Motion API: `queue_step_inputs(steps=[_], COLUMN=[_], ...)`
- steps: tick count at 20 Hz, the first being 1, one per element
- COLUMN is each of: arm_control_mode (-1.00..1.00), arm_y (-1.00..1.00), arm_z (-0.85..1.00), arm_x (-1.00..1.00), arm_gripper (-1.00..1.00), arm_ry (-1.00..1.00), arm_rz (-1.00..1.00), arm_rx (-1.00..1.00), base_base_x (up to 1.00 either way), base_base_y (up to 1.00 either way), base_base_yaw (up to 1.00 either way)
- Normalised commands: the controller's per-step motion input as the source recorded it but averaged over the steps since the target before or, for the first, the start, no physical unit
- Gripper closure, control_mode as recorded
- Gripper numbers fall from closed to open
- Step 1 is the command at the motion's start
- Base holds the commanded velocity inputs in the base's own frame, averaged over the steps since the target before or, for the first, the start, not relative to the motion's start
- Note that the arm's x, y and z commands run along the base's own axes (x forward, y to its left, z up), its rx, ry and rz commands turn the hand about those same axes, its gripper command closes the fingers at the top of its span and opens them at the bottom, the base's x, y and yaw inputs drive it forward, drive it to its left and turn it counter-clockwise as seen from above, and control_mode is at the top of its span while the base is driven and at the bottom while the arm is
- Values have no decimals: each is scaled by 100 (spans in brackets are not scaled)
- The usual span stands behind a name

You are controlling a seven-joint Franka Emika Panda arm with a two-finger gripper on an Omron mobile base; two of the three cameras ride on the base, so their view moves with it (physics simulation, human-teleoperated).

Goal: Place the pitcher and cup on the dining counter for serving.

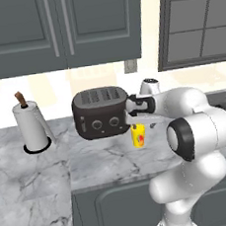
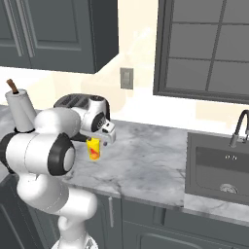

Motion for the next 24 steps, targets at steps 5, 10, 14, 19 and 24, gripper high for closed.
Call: queue_step_inputs(steps=[5, 10, 14, 19, 24], arm_control_mode=[-100, -100, -100, -100, -100], arm_y=[0, 0, 0, 0, 0], arm_z=[-42, -30, -22, -2, 0], arm_x=[-3, 0, 0, 0, 0], arm_gripper=[-100, -100, 100, 100, 100], arm_ry=[3, 0, 0, 0, 0], arm_rz=[0, 0, 0, 0, 0], arm_rx=[0, 0, 0, 0, 0], base_base_x=[0, 0, 0, 0, 0], base_base_y=[0, 0, 0, 0, 0], base_base_yaw=[0, 0, 0, 0, 0])
